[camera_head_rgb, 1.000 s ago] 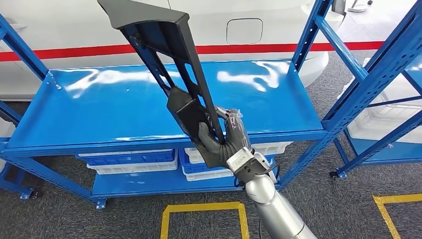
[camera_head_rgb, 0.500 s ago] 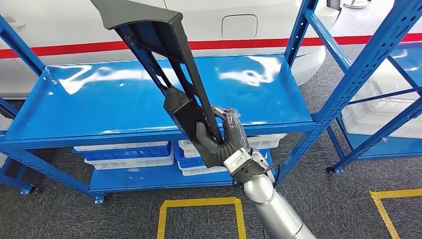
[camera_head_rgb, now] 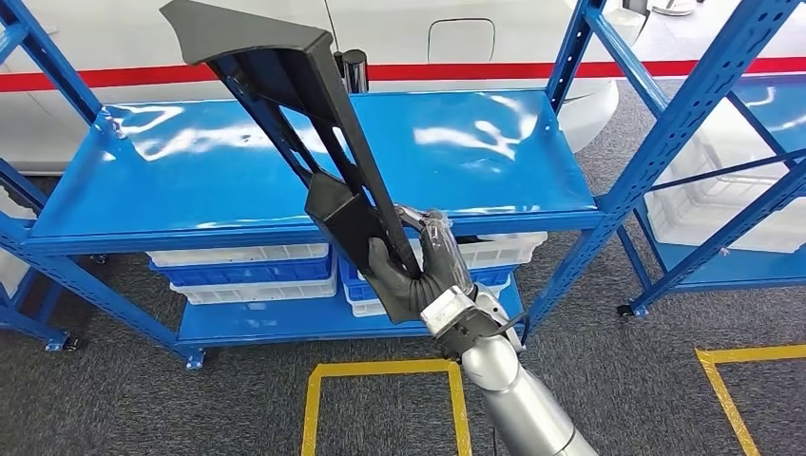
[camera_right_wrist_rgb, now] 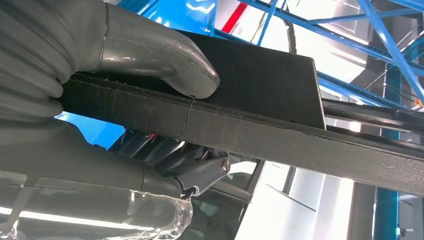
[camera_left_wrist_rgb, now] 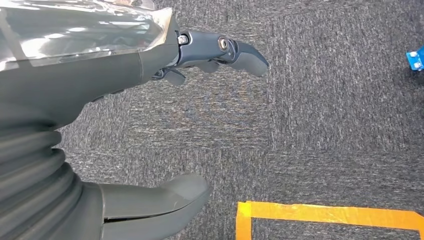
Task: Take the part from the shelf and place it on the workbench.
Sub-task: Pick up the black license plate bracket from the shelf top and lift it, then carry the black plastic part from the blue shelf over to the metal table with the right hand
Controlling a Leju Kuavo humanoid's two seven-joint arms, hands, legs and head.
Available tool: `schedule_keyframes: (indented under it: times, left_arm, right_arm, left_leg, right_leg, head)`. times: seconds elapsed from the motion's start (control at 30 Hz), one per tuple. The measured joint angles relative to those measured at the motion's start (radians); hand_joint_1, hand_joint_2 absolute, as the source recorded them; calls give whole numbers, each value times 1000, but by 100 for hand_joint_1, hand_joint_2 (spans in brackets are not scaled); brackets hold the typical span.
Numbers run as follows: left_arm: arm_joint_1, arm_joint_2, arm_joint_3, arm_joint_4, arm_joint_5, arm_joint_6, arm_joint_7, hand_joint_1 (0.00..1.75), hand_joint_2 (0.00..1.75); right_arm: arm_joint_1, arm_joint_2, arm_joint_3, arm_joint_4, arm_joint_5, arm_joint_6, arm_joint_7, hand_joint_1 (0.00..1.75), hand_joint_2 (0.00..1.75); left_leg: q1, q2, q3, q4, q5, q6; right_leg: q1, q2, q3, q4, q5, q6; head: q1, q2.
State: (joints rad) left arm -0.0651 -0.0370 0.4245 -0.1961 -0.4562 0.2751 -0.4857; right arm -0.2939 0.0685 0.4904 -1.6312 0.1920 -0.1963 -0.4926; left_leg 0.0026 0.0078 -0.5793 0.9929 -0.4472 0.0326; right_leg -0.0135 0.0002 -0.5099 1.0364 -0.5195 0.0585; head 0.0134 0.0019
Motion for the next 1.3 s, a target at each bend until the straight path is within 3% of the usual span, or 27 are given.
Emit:
schedule_keyframes:
  times: [0.03,0.1,0.17,0.2,0.27,0.3,0.33,0.37,0.4,0.47,0.53,0.57,0.63,0.67,0.73,0.8,0.83,0.87,0.9,0.97,1.0,1.07,1.17,1.23,1.3]
  left_arm:
    - [0,0,0,0,0,1,0,0,175]
    - [1,0,1,0,-1,4,1,0,175]
    - [2,0,1,0,-3,6,2,0,175]
    - [2,0,1,0,-3,7,3,0,175]
    - [2,0,1,0,-4,8,4,0,175]
    - [2,1,1,0,-4,9,6,0,175]
    - [2,1,1,0,-5,9,6,0,175]
    - [2,1,1,0,-5,9,7,0,175]
    - [2,1,1,0,-5,9,8,0,175]
    - [1,1,1,0,-6,9,9,0,175]
    - [-1,2,1,0,-6,10,9,0,175]
    - [-1,2,1,0,-6,11,10,0,175]
    - [-1,2,1,0,-6,12,11,0,175]
    - [-1,2,1,0,-6,12,12,0,175]
    - [-3,2,1,0,-5,12,12,0,175]
    - [-3,2,2,0,-5,13,12,0,175]
    - [-2,1,2,0,-5,13,12,0,175]
    - [-2,1,2,0,-5,13,12,0,175]
    - [-2,1,2,0,-4,14,11,0,175]
    - [-2,0,2,0,-4,14,11,0,175]
    - [-2,0,2,0,-4,14,10,0,175]
    - [-2,0,2,0,-4,14,10,0,175]
    - [-1,0,5,0,-4,15,9,0,175]
    - [0,1,9,0,-5,15,9,0,175]
    - [1,1,12,0,-5,15,10,0,175]
  right_arm:
    - [0,1,-2,0,0,-1,0,175,175]
    - [2,3,-6,0,0,-4,-1,175,175]
    - [2,5,-8,0,1,-5,-1,175,175]
    - [2,8,-8,0,0,-5,-1,175,175]
    - [4,12,-8,0,0,-6,-1,175,175]
    - [6,13,-8,0,0,-7,-1,175,175]
    - [8,13,-9,0,0,-7,-1,175,175]
    - [10,13,-9,0,0,-8,-1,175,175]
    - [11,13,-10,0,0,-9,-2,175,175]
    - [12,14,-12,0,1,-10,-2,175,175]
    - [11,17,-14,0,1,-11,-4,175,175]
    - [11,18,-15,0,1,-12,-5,175,175]
    - [10,19,-16,0,3,-12,-9,175,175]
    - [10,19,-17,0,4,-12,-10,175,175]
    - [10,18,-18,0,5,-12,-11,175,175]
    - [11,17,-18,0,5,-12,-12,175,175]
    - [11,16,-18,0,5,-12,-12,175,175]
    - [11,15,-18,0,5,-12,-12,175,175]
    - [11,14,-18,0,5,-12,-12,175,175]
    - [10,14,-18,0,5,-12,-12,175,175]
    - [9,14,-18,0,5,-12,-12,175,175]
    - [8,15,-17,0,5,-11,-12,175,175]
    - [8,16,-17,0,5,-11,-13,175,175]
    - [7,17,-17,0,5,-11,-13,175,175]
    - [7,18,-18,1,5,-10,-13,175,175]
  left_leg:
    - [-2,0,-6,6,3,-6]
    - [-2,-1,-14,10,12,-19]
    - [2,-4,-26,27,-9,-31]
    - [4,-6,-40,58,-41,-36]
    - [8,-7,-80,171,-128,-46]
    - [9,-7,-98,234,-159,-50]
    - [10,-7,-107,277,-170,-52]
    - [11,-7,-98,288,-158,-53]
    - [11,-6,-71,260,-131,-51]
    - [12,-8,21,130,-84,-45]
    - [7,-11,87,24,-81,-36]
    - [4,-13,96,4,-87,-31]
    - [0,-11,90,-4,-75,-15]
    - [1,-9,84,-8,-65,-5]
    - [3,-5,65,-15,-41,15]
    - [1,-3,38,-14,-22,21]
    - [0,-2,25,-13,-12,21]
    - [-1,-1,13,-12,-4,20]
    - [-1,-1,1,-10,4,19]
    - [-1,-1,-16,-6,17,13]
    - [-3,-1,-23,-2,22,9]
    - [-7,-1,-32,4,33,-1]
    - [-5,-3,-45,13,33,-19]
    - [1,-7,-69,69,-33,-32]
    - [6,-9,-107,193,-125,-43]
  right_leg:
    - [2,1,16,-32,-3,-5]
    - [2,2,13,-42,-3,-17]
    - [-6,1,2,-43,9,-38]
    - [-9,0,-5,-45,17,-50]
    - [-7,-1,-24,-44,32,-65]
    - [-5,-2,-35,-43,39,-68]
    - [-4,-2,-46,-42,47,-68]
    - [-4,-2,-56,-39,53,-67]
    - [-4,-2,-66,-36,59,-64]
    - [-3,-2,-82,-28,67,-57]
    - [0,-2,-89,-24,76,-44]
    - [0,-2,-91,-24,82,-37]
    - [0,-4,-94,-26,91,-23]
    - [0,-4,-102,-18,82,-20]
    - [1,-3,-133,51,20,-26]
    - [1,-2,-175,182,-59,-32]
    - [1,-2,-186,236,-78,-28]
    - [1,-2,-181,259,-80,-20]
    - [1,-2,-157,242,-65,-10]
    - [1,-2,-61,113,-24,2]
    - [2,-2,-10,35,-15,1]
    - [6,-1,43,-55,-14,-11]
    - [-1,-2,31,-63,-2,-35]
    - [-10,-5,16,-64,16,-56]
    - [-7,-6,-7,-61,34,-64]
  head:
    - [0,0]
    - [0,0]
    - [-1,0]
    - [-1,0]
    - [-2,0]
    - [-2,0]
    - [-2,0]
    - [-2,0]
    - [-2,0]
    - [-3,0]
    - [-2,0]
    - [-2,0]
    - [-1,0]
    - [-1,0]
    - [0,0]
    - [1,0]
    - [1,0]
    - [1,0]
    - [1,0]
    - [1,0]
    - [1,0]
    - [0,0]
    - [-1,0]
    - [-2,0]
    - [-2,0]
